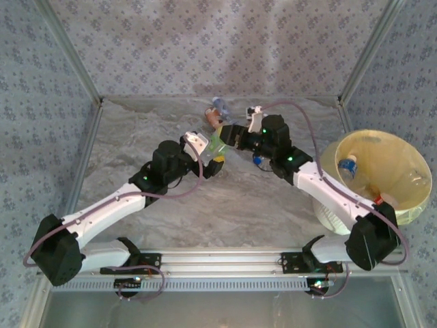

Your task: Put the plastic bottles in the bin

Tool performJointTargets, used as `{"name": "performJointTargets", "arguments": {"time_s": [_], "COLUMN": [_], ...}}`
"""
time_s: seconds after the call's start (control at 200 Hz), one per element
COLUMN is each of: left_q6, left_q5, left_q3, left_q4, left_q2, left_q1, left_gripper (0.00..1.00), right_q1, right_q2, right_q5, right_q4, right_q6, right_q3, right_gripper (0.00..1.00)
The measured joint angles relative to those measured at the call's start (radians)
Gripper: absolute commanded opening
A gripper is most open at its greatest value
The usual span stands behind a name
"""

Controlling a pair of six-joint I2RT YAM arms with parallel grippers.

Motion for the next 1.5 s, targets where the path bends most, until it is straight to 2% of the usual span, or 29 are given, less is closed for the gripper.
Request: {"name": "performJointTargets", "arguments": {"time_s": [0.205,0.42,0.695,0.939,1.164,1.284,1.499], "left_q6": [-0.004,-0.007,-0.047,-0.068,-0.075,-0.082,-0.089], "left_q5": [-0.001,-0.061,-0.126,-0.202,-0.272,-0.291,-0.303], "left_q3": [-0.009,-0.023,0.075,0.079,0.079,0.079,0.08], "left_q4": [0.028,0.079,-0.005,-0.009,-0.009,-0.012,-0.014], "left_q2": [-0.028,-0.073,-0.02,0.004,0.015,0.021,0.038], "left_q1": [-0.008,-0.005,-0.005,-0.005,-0.001,0.002,0.014], "left_gripper": [0.98,0.98,0.98,0.98,0.98,0.98,0.98], "right_q1": [-0.047,-0.099,-0.106,-0.112,-0.112,-0.112,-0.119], "right_q2": [-0.126,-0.25,-0.364,-0.445,-0.523,-0.55,-0.443], "right_q5": [0.09,0.197,0.401,0.592,0.792,0.93,1.229], "right_q4": [-0.114,-0.293,-0.55,-0.749,-0.847,-0.891,-1.091], "right_q6": [-0.08,-0.196,-0.404,-0.536,-0.644,-0.706,-0.733], "right_q3": [0.0,0.029,0.214,0.346,0.397,0.44,0.664], "right_gripper": [0.49,0.49,0.49,0.48,0.47,0.42,0.41]}}
